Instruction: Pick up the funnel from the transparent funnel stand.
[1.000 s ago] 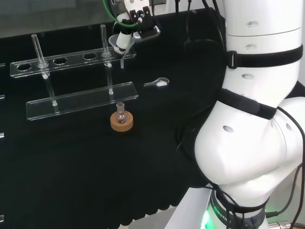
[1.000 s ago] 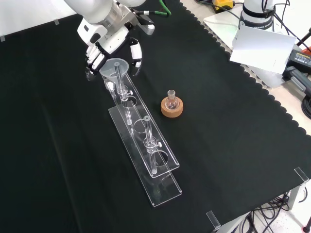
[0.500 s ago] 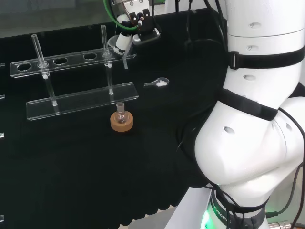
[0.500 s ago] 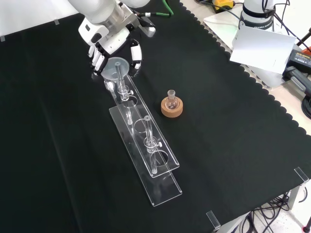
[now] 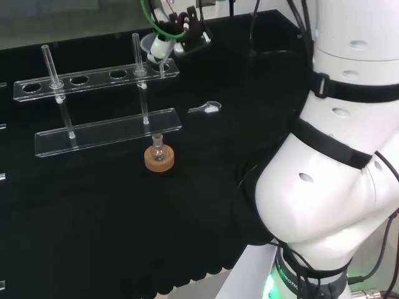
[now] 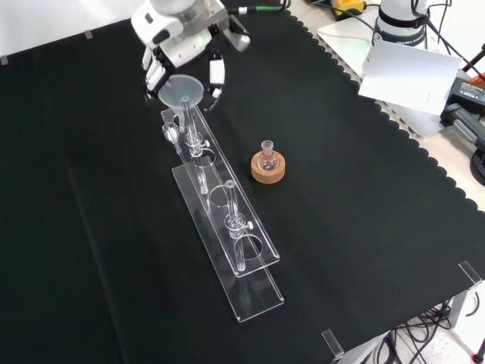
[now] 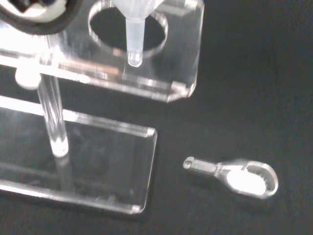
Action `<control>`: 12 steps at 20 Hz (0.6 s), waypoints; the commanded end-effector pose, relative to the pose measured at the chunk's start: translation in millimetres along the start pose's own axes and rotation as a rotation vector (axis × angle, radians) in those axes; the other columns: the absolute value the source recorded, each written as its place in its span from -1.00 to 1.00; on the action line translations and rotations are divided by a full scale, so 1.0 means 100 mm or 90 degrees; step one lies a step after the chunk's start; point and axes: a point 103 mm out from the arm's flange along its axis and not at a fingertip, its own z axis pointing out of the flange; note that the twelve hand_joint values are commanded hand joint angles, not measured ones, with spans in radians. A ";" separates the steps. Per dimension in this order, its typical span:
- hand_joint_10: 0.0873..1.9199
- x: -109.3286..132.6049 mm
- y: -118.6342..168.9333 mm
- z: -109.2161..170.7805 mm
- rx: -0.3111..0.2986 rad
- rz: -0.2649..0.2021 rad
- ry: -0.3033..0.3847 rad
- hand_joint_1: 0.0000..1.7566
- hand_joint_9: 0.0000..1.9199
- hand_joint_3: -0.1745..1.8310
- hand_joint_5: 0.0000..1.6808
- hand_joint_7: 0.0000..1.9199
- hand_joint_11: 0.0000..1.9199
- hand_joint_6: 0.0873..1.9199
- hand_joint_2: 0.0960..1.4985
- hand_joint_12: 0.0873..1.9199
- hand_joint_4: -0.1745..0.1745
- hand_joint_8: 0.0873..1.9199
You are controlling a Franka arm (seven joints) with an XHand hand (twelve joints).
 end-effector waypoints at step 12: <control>-0.74 -0.22 -0.79 -0.64 -0.023 0.041 -0.018 -0.11 0.38 -0.21 0.02 0.07 -0.05 -0.19 0.07 0.12 -0.37 -0.36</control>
